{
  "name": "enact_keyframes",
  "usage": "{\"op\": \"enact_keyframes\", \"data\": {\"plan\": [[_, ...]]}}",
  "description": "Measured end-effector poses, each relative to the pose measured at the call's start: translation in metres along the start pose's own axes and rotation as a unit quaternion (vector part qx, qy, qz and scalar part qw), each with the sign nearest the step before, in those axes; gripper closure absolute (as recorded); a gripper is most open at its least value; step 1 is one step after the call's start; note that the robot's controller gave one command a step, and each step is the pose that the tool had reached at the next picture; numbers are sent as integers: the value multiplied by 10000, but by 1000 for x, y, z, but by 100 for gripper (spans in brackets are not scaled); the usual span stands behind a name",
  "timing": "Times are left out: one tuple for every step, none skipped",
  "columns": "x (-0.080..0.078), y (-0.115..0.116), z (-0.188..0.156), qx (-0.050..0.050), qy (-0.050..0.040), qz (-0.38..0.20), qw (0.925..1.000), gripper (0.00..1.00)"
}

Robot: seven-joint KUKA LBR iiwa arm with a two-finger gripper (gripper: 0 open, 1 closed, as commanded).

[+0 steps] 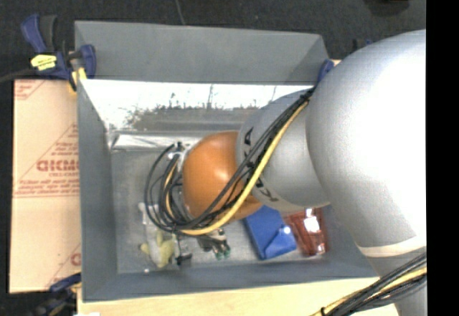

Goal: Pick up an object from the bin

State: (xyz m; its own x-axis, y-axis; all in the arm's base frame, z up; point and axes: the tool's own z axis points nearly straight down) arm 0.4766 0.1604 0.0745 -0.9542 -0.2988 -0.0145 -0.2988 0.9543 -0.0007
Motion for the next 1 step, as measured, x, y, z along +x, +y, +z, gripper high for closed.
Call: {"op": "enact_keyframes", "data": {"plan": [[0,0,0,-1,0,5,10000,100]]}}
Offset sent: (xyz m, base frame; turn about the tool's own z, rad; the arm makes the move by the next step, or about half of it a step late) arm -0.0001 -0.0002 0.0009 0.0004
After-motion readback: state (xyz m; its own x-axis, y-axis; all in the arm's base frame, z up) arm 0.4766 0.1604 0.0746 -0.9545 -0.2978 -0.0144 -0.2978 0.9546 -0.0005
